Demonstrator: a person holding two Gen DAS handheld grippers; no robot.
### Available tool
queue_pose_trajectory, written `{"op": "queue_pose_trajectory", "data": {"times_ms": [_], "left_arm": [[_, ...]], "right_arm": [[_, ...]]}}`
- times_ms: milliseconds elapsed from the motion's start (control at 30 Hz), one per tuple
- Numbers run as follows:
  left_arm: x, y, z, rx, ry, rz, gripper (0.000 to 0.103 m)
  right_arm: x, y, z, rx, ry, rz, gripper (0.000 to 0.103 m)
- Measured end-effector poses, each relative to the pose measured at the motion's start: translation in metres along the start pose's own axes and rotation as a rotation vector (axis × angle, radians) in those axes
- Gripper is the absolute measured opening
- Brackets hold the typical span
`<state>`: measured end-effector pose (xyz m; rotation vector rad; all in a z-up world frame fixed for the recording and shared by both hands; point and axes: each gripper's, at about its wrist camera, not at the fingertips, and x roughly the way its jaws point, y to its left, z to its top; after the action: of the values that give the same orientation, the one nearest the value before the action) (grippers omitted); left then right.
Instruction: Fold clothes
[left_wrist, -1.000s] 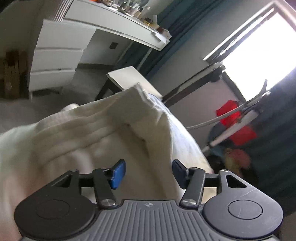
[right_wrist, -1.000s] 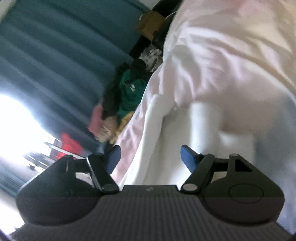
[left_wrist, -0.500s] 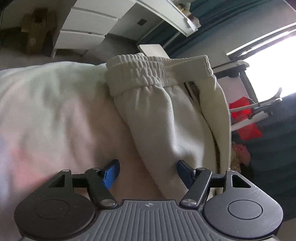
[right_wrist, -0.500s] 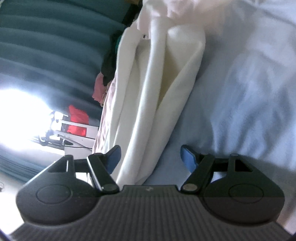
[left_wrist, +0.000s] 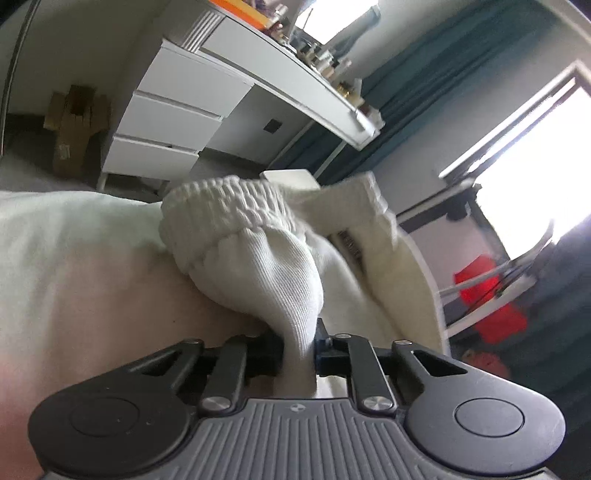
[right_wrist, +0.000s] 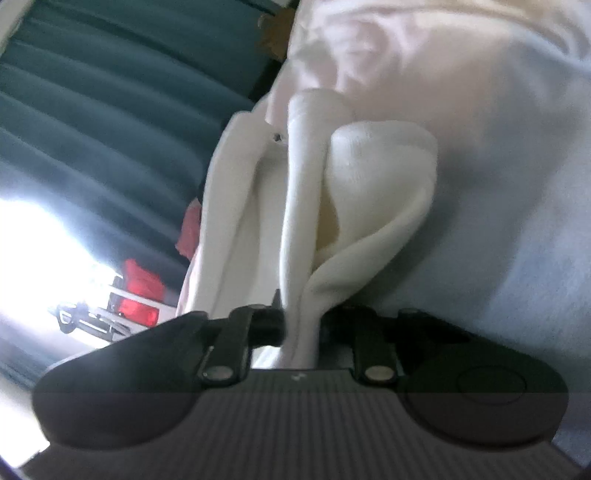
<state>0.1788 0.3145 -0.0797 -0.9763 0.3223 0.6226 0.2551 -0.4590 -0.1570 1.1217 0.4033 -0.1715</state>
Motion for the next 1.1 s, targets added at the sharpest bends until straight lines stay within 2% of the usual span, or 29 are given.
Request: {"op": "queue_pose_trajectory", "data": {"times_ms": [67, 200, 300, 400, 533, 567, 700, 833, 967, 1033, 1067, 1100], "left_arm": [[-0.012, -0.004, 0.012, -0.014, -0.008, -0.036, 0.008], [-0.050, -0.008, 0.029, 0.020, -0.031, -0.130, 0.007], [-0.078, -0.005, 0.042, 0.051, -0.045, -0.179, 0.007], [-0.101, 0.010, 0.056, 0.009, -0.035, -0.185, 0.007], [-0.121, 0.044, 0.071, -0.076, 0.037, -0.165, 0.007], [-0.130, 0.049, 0.073, -0.071, 0.049, -0.151, 0.007], [-0.136, 0.058, 0.065, 0.015, 0.083, -0.058, 0.008], [-0.137, 0.053, 0.055, 0.137, 0.096, 0.014, 0.010], [-0.135, 0.055, 0.048, 0.188, 0.123, 0.047, 0.023], [-0.138, 0.060, 0.045, 0.192, 0.152, 0.048, 0.024], [-0.139, 0.063, 0.043, 0.194, 0.170, 0.045, 0.028], [-0.140, 0.064, 0.042, 0.200, 0.190, 0.045, 0.037]], "right_arm": [[-0.014, 0.008, 0.000, -0.030, -0.010, 0.003, 0.014], [-0.043, 0.023, -0.001, -0.090, -0.030, 0.010, 0.013], [-0.075, 0.027, -0.002, -0.060, -0.032, 0.003, 0.013], [-0.107, 0.024, 0.001, -0.031, -0.024, -0.007, 0.013], [-0.156, 0.009, 0.007, 0.040, -0.008, -0.024, 0.013], [-0.168, 0.004, 0.007, 0.061, -0.002, -0.029, 0.013], [-0.201, -0.026, -0.002, 0.159, 0.066, -0.087, 0.013], [-0.204, -0.048, -0.004, 0.247, 0.133, -0.101, 0.013], [-0.205, -0.055, -0.009, 0.281, 0.141, -0.120, 0.017], [-0.207, -0.058, -0.013, 0.296, 0.142, -0.126, 0.020], [-0.208, -0.060, -0.017, 0.305, 0.141, -0.125, 0.021], [-0.209, -0.060, -0.019, 0.313, 0.140, -0.122, 0.025]]}}
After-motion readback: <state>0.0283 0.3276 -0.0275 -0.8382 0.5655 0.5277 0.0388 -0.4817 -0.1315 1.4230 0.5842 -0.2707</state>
